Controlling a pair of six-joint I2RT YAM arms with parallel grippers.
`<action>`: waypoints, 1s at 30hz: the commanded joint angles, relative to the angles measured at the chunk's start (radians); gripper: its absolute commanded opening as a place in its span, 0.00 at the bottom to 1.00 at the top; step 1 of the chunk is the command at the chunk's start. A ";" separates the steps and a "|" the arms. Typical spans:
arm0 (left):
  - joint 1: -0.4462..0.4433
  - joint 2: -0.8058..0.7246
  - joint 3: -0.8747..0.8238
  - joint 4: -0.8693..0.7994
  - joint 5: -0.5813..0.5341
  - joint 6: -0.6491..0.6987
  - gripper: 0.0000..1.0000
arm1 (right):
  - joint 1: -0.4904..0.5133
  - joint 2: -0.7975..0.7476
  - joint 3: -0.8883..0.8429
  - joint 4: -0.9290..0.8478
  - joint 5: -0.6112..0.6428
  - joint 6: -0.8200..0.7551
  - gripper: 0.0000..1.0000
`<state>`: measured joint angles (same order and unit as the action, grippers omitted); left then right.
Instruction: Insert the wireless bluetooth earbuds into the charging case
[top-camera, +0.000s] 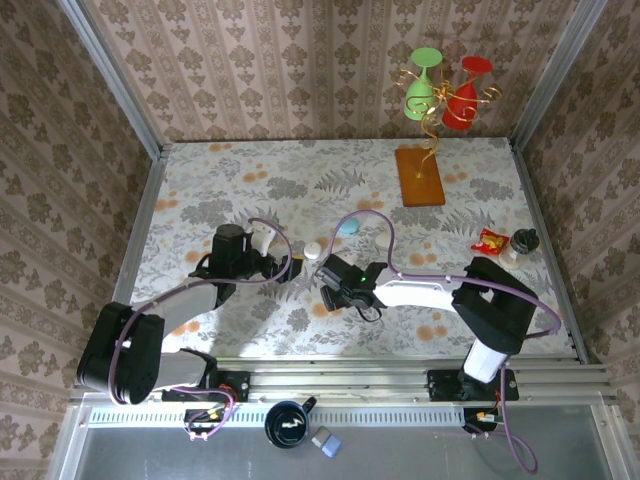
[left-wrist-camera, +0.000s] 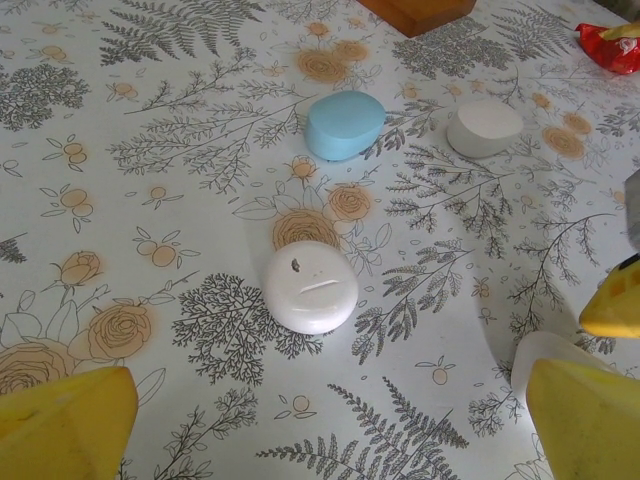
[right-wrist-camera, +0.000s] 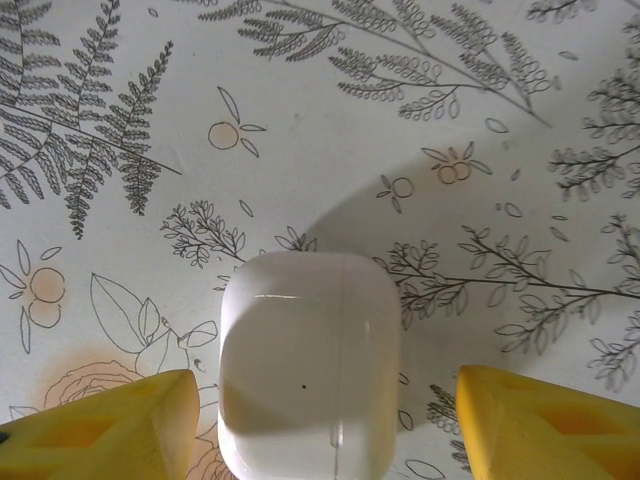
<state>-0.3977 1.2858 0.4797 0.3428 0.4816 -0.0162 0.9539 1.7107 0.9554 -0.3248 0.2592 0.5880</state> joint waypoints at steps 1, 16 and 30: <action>0.003 -0.004 0.013 0.009 0.024 -0.026 1.00 | 0.006 0.031 0.031 -0.037 0.035 0.038 0.68; 0.004 -0.016 0.023 -0.017 0.004 -0.060 1.00 | 0.014 0.056 0.051 -0.083 0.028 0.002 0.37; 0.020 -0.118 0.120 -0.217 0.048 -0.289 1.00 | -0.028 -0.285 -0.165 0.269 -0.075 -0.647 0.36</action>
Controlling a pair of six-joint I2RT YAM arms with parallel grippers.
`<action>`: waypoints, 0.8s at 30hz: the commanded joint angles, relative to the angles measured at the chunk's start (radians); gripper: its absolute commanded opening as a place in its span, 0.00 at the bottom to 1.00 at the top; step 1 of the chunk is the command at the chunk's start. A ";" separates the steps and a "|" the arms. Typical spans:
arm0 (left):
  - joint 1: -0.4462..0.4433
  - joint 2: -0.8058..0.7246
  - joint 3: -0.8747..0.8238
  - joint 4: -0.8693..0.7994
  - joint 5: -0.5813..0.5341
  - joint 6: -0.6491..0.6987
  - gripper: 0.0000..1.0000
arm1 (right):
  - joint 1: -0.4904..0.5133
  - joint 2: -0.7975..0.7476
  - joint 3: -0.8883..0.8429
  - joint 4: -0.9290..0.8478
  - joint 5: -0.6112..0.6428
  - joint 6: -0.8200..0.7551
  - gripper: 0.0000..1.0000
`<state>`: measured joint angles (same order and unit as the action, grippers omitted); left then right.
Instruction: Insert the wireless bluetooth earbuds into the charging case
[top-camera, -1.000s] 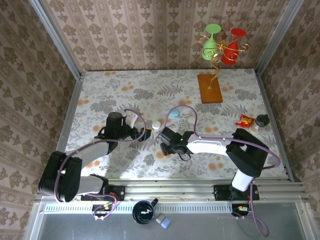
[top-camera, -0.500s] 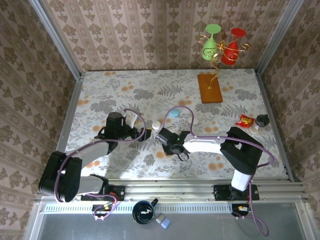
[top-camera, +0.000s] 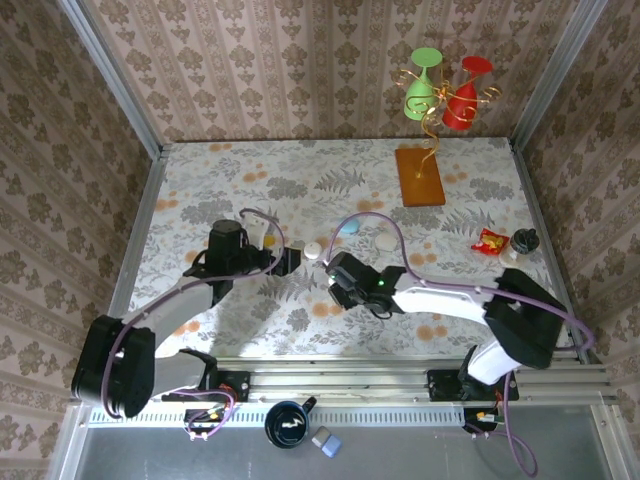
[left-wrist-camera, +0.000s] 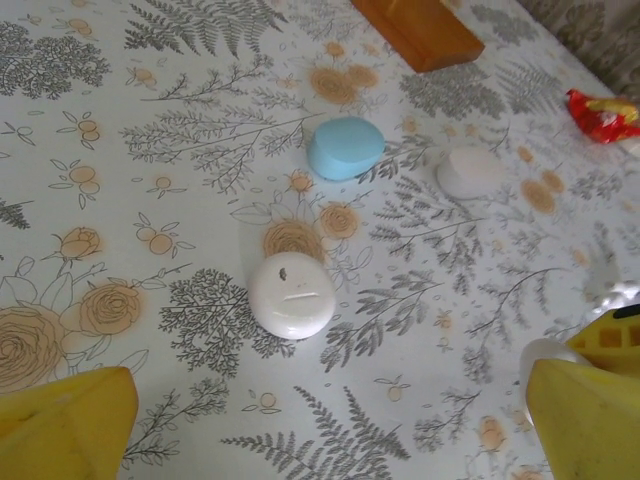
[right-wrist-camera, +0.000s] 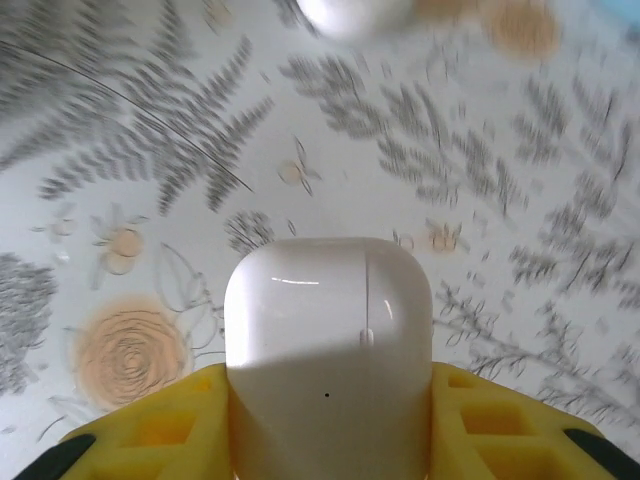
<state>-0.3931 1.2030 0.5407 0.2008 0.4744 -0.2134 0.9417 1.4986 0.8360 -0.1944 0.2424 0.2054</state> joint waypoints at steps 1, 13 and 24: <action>0.017 -0.044 0.073 -0.093 0.072 -0.103 0.99 | -0.027 -0.097 -0.054 0.150 -0.085 -0.317 0.37; -0.056 -0.096 0.149 -0.225 0.257 -0.141 0.81 | -0.093 -0.235 -0.068 0.169 -0.265 -0.766 0.35; -0.180 -0.015 0.153 -0.219 0.285 -0.232 0.67 | -0.095 -0.240 -0.074 0.245 -0.293 -0.776 0.34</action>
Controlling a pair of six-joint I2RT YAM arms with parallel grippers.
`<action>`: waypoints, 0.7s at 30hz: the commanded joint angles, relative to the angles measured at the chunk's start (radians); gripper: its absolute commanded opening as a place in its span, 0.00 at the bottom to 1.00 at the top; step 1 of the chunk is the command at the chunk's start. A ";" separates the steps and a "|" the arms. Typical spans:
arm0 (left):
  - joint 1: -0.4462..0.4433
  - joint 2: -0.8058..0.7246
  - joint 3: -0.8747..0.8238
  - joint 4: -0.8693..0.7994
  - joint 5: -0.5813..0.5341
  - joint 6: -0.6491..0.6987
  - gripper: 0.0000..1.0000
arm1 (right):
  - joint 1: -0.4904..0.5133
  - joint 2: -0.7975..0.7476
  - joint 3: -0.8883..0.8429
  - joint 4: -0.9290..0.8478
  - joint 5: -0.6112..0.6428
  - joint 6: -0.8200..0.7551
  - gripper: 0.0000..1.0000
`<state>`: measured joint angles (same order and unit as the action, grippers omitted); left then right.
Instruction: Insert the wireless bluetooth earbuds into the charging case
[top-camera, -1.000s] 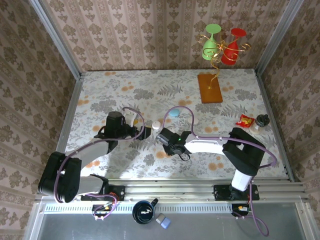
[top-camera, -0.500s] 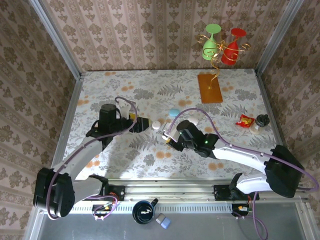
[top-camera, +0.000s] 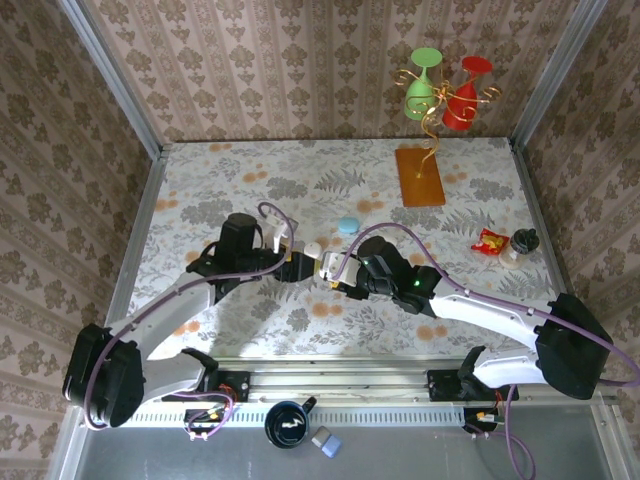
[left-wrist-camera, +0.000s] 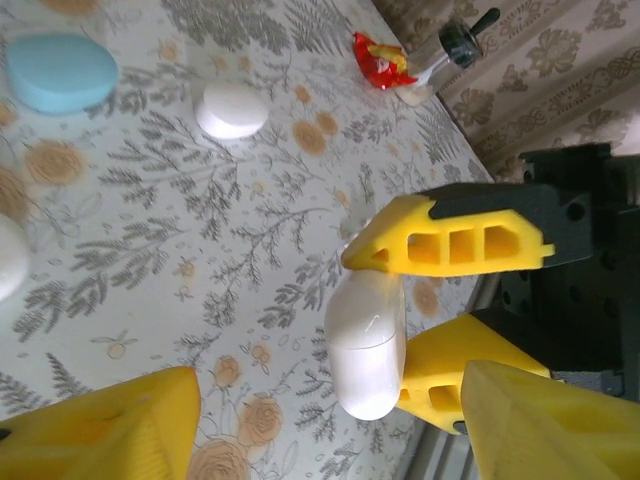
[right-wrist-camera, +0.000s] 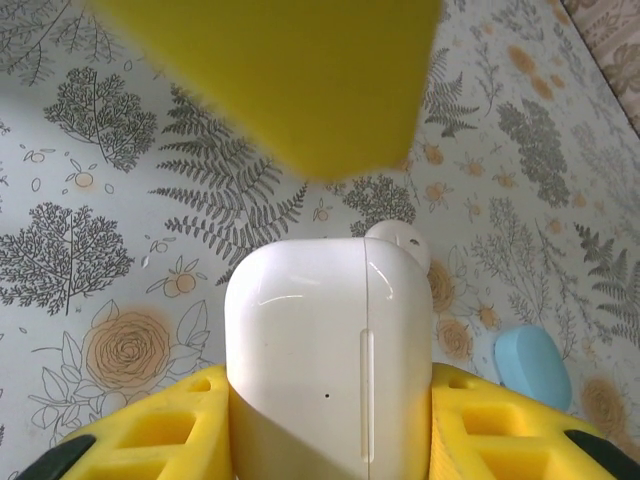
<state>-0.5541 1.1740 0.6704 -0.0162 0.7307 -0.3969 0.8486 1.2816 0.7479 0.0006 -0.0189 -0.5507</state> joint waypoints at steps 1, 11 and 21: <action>-0.024 0.022 0.020 0.013 0.029 -0.063 0.66 | -0.003 -0.022 0.015 0.056 -0.036 -0.018 0.34; -0.073 0.090 0.002 0.132 0.042 -0.137 0.39 | -0.008 -0.013 0.010 0.094 -0.052 -0.004 0.33; -0.078 0.058 -0.009 0.108 0.045 -0.107 0.39 | -0.023 0.004 0.009 0.135 -0.040 0.023 0.32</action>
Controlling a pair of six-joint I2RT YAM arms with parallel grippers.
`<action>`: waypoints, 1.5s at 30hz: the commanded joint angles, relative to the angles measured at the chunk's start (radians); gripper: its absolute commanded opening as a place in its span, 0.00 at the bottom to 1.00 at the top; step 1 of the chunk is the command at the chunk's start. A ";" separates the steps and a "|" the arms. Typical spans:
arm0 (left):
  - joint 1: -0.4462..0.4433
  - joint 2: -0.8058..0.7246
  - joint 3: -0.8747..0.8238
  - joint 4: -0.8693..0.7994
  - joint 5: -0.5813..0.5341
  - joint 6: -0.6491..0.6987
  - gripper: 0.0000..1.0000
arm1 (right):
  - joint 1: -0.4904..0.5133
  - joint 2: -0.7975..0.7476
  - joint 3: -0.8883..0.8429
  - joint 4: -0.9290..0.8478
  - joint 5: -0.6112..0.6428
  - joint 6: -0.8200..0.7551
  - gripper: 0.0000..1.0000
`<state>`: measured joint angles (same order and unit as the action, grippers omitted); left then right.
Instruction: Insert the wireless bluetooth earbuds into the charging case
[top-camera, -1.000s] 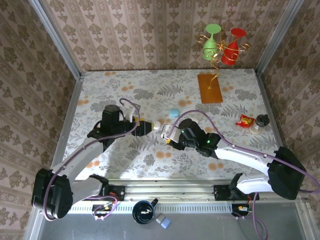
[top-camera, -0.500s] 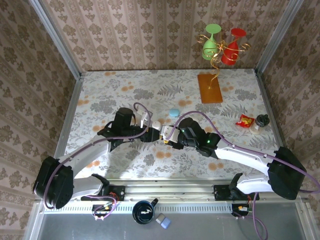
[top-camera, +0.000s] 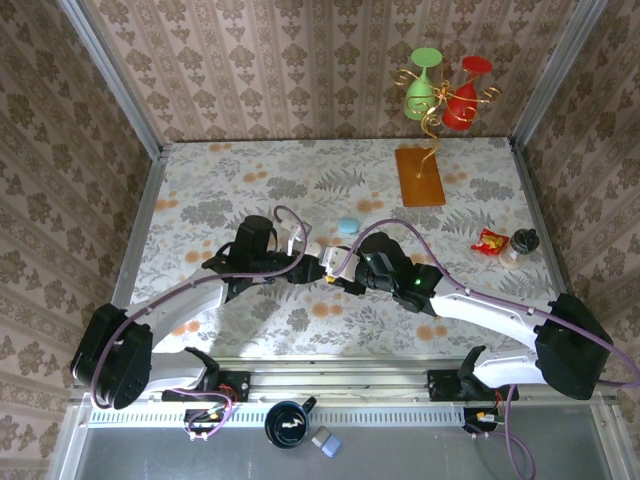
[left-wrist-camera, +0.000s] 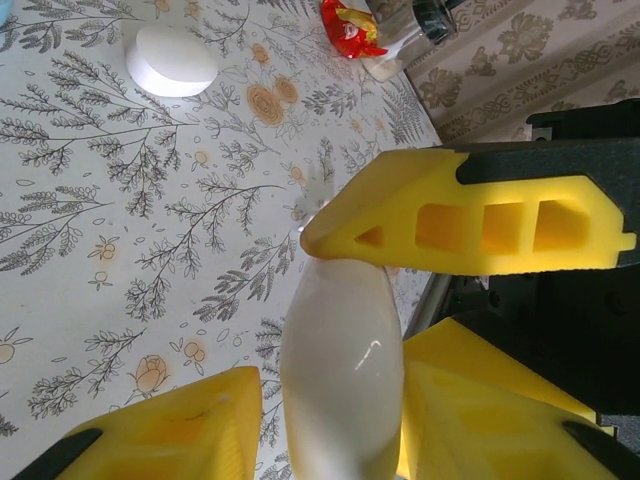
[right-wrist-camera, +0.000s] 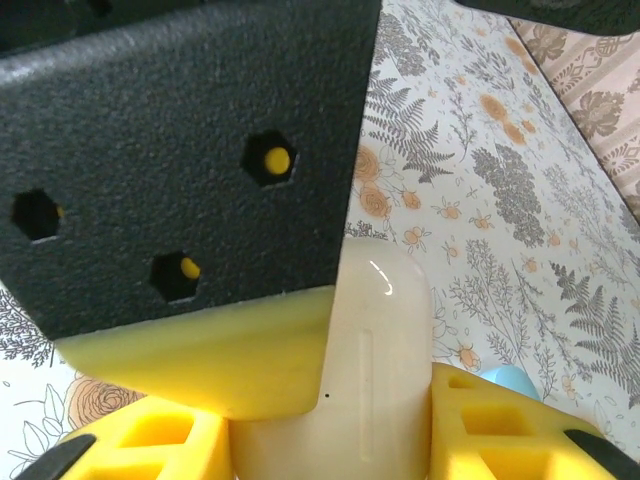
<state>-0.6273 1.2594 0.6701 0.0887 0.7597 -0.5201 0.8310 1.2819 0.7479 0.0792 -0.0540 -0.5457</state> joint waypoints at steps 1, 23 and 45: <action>-0.005 -0.031 -0.009 0.003 0.008 0.018 0.36 | -0.005 0.002 0.010 0.057 -0.007 0.018 0.32; -0.040 -0.186 -0.154 0.329 -0.065 0.534 0.00 | -0.126 -0.209 -0.029 -0.098 -0.444 0.161 0.69; -0.093 -0.189 -0.300 0.620 0.031 0.755 0.00 | -0.234 -0.240 -0.025 0.023 -0.371 0.434 0.69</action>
<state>-0.7132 1.0851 0.3840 0.6086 0.7464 0.1963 0.6132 1.0519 0.7101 0.0807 -0.4530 -0.1886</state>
